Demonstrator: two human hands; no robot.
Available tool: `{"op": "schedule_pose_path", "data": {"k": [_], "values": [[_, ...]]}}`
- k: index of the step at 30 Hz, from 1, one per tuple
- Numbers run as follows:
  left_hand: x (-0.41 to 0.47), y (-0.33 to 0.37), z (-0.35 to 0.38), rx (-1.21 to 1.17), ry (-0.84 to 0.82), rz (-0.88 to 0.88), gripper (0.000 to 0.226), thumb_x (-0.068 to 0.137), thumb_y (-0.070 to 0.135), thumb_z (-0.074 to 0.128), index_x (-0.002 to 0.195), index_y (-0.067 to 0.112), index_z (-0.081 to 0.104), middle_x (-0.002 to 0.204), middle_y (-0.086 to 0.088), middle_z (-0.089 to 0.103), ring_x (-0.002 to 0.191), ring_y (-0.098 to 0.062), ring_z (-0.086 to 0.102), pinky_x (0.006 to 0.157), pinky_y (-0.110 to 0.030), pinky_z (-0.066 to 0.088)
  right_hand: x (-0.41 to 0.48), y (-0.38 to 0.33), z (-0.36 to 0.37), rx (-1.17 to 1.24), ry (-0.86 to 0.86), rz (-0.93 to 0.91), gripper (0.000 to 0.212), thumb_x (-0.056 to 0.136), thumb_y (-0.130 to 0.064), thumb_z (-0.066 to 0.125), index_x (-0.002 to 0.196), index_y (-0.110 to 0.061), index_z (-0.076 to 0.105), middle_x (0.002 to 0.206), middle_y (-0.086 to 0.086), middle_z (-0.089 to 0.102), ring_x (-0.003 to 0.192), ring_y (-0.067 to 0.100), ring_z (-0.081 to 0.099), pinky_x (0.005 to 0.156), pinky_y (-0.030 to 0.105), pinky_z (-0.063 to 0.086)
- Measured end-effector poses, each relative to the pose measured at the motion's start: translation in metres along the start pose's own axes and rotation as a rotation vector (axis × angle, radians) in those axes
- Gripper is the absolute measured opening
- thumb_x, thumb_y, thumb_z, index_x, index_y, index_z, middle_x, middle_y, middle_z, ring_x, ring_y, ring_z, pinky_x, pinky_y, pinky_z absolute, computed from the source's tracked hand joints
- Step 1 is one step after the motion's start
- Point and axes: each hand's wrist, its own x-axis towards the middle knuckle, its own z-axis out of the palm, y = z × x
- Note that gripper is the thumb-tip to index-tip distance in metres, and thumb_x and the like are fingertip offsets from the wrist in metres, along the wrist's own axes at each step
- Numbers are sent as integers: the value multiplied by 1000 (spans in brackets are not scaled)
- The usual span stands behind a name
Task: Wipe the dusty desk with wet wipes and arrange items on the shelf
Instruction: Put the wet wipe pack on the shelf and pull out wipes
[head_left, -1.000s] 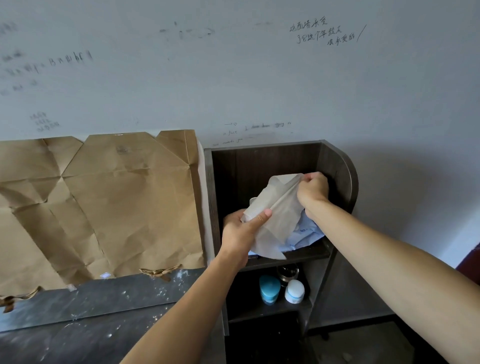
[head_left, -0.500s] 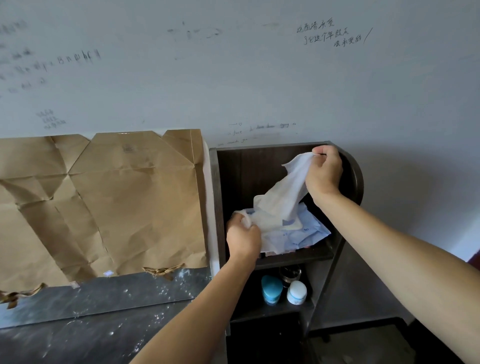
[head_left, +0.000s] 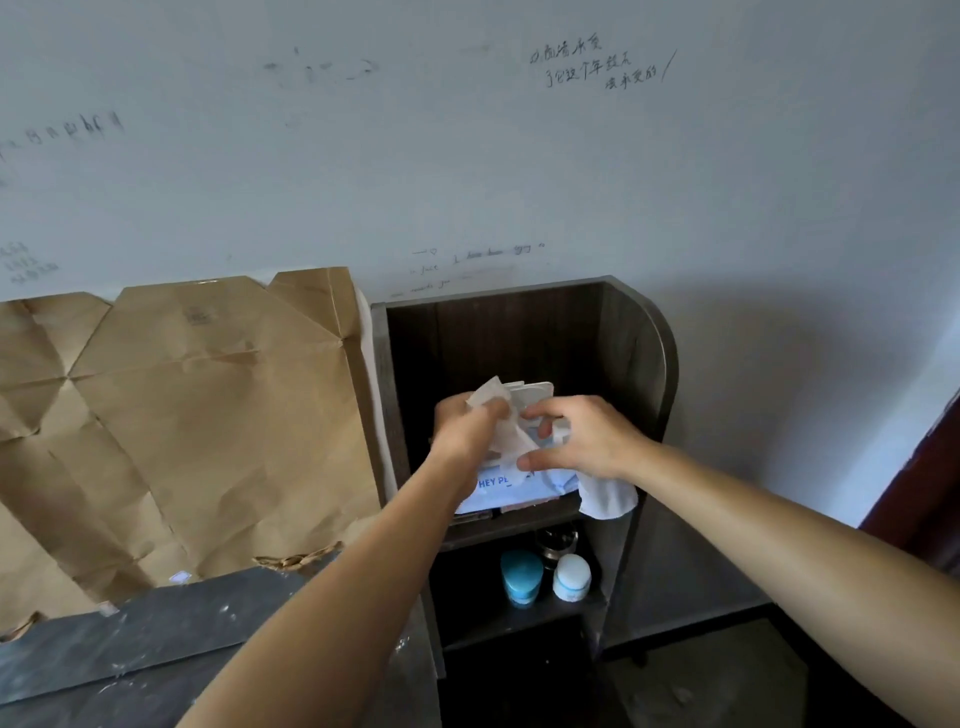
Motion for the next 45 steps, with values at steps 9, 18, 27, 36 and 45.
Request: {"op": "schedule_pose_path", "data": {"k": [9, 18, 27, 36, 45], "values": [[11, -6, -6, 303, 18, 225, 18, 91, 22, 54, 103, 16, 66, 99, -3, 65, 92, -19, 62, 72, -28, 50, -3, 0, -20, -135, 427, -63, 23, 87, -8, 55, 105, -22, 53, 84, 0, 59, 68, 25, 58, 55, 40, 51], [20, -24, 2, 919, 120, 324, 21, 83, 19, 54, 64, 11, 50, 72, -7, 58, 67, -27, 56, 56, -29, 42, 3, -14, -30, -470, 350, -24, 29, 92, -13, 46, 116, -12, 63, 112, 10, 52, 84, 32, 61, 68, 40, 51], [11, -18, -8, 487, 148, 255, 26, 90, 12, 52, 64, 7, 55, 55, -2, 47, 49, -11, 43, 44, -21, 31, 16, -17, 20, -206, 204, -6, 18, 86, -27, 64, 102, -20, 65, 98, 2, 69, 89, 22, 64, 69, 33, 52], [8, -17, -9, 436, 188, 246, 27, 91, 14, 52, 69, 0, 61, 58, -10, 54, 50, -15, 50, 47, -26, 36, 28, -16, 5, -123, -233, 17, 28, 89, -19, 52, 104, -31, 72, 106, -3, 70, 97, 19, 62, 84, 45, 53], [2, -16, -9, 486, 185, 444, 32, 90, 13, 55, 60, -1, 56, 54, -10, 51, 46, -13, 42, 43, -23, 29, 37, -29, 16, -486, 35, -36, 15, 88, -35, 59, 99, -29, 68, 104, 1, 66, 88, 24, 59, 64, 30, 42]]}}
